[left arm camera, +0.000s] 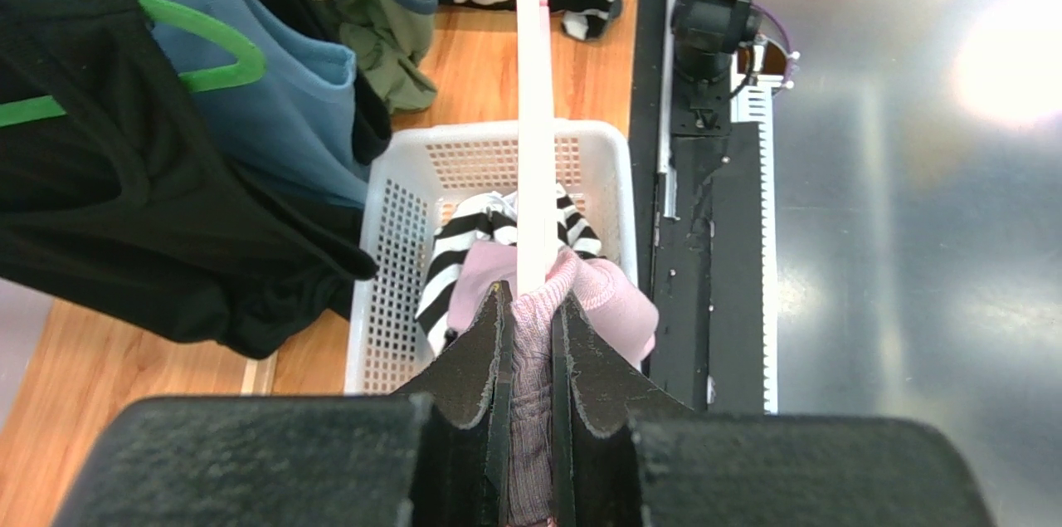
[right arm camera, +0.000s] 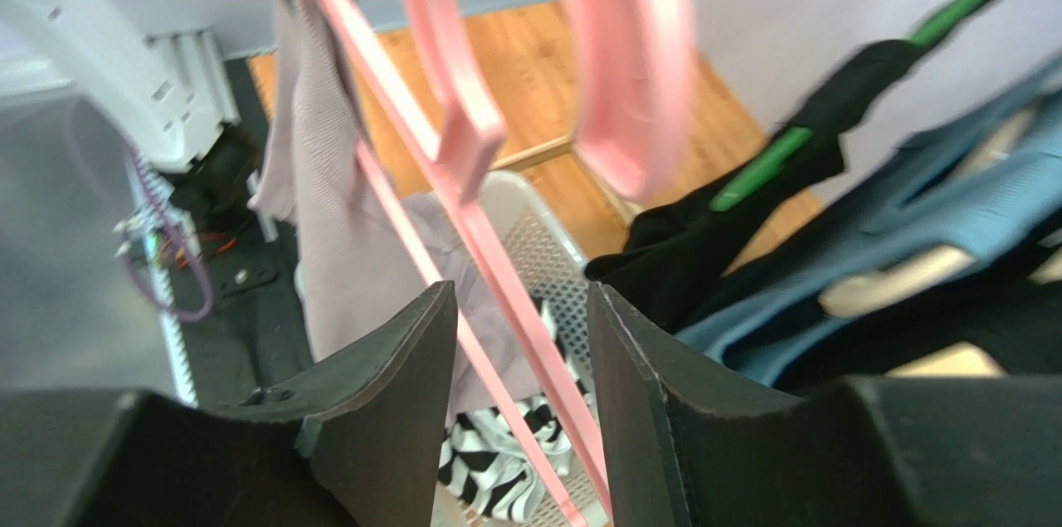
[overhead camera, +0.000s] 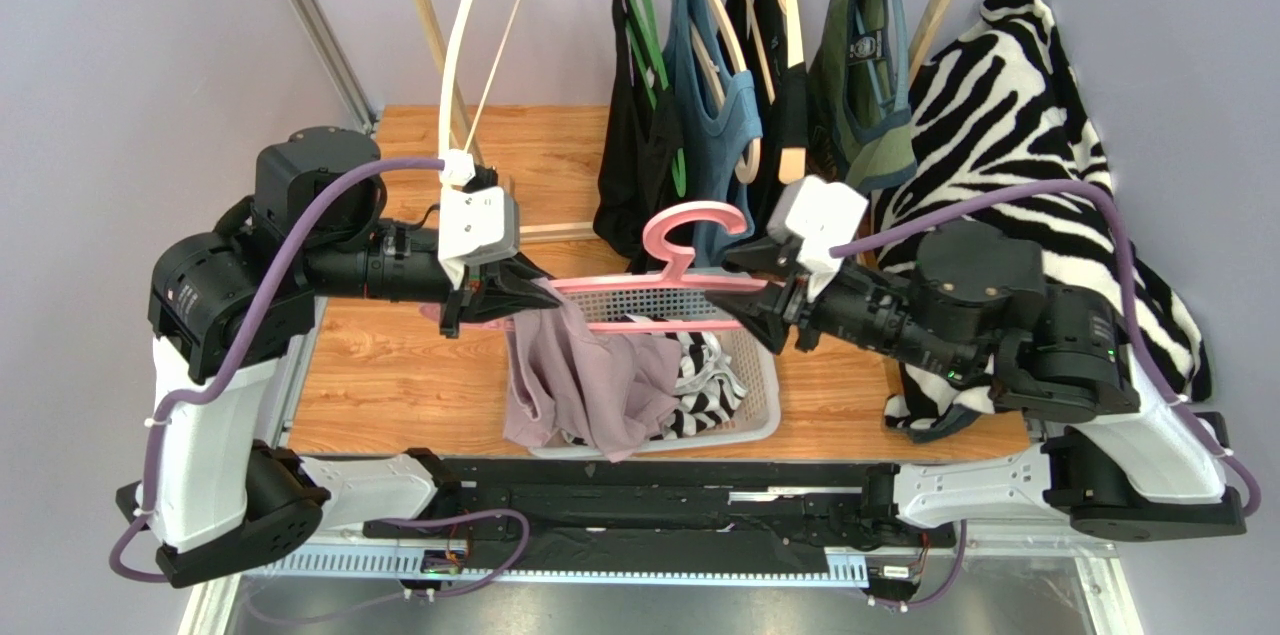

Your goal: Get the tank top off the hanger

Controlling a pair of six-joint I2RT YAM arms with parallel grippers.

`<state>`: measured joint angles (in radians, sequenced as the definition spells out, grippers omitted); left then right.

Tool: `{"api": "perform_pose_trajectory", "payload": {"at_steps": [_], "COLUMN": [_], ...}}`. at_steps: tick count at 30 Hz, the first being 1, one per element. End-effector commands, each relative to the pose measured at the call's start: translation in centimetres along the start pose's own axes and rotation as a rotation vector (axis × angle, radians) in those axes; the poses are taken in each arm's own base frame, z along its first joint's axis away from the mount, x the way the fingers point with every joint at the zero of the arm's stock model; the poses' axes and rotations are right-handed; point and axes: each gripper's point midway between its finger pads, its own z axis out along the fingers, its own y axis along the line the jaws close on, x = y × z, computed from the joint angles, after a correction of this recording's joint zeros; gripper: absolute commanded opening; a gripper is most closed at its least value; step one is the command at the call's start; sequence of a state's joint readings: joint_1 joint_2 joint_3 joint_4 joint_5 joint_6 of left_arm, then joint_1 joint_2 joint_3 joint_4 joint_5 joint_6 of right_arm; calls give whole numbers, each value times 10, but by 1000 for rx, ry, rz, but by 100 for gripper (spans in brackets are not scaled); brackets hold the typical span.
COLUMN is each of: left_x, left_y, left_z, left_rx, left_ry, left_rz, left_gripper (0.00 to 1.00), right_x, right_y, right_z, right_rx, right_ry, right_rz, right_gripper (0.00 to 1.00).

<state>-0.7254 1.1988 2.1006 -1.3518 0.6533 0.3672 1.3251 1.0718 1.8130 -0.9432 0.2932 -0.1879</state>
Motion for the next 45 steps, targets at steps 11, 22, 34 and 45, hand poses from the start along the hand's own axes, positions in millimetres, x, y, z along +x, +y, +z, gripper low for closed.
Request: {"api": "perform_pose_trajectory", "payload": {"at_steps": [11, 22, 34, 45], "left_x": [-24, -37, -55, -17], "left_y": [-35, -22, 29, 36], "left_z": [-22, -24, -16, 18], "left_rx": [101, 29, -166, -113], "left_ry": [-117, -150, -151, -52], "left_rz": [87, 100, 136, 22], "left_gripper": [0, 4, 53, 51], "right_x": [13, 0, 11, 22], "right_y": [30, 2, -46, -43], "right_z": [1, -25, -73, -78], "right_rx": [-158, -30, 171, 159], "right_ry": [-16, -103, -75, -62], "right_rz": [-5, 67, 96, 111], "right_gripper": [28, 0, 0, 0]}}
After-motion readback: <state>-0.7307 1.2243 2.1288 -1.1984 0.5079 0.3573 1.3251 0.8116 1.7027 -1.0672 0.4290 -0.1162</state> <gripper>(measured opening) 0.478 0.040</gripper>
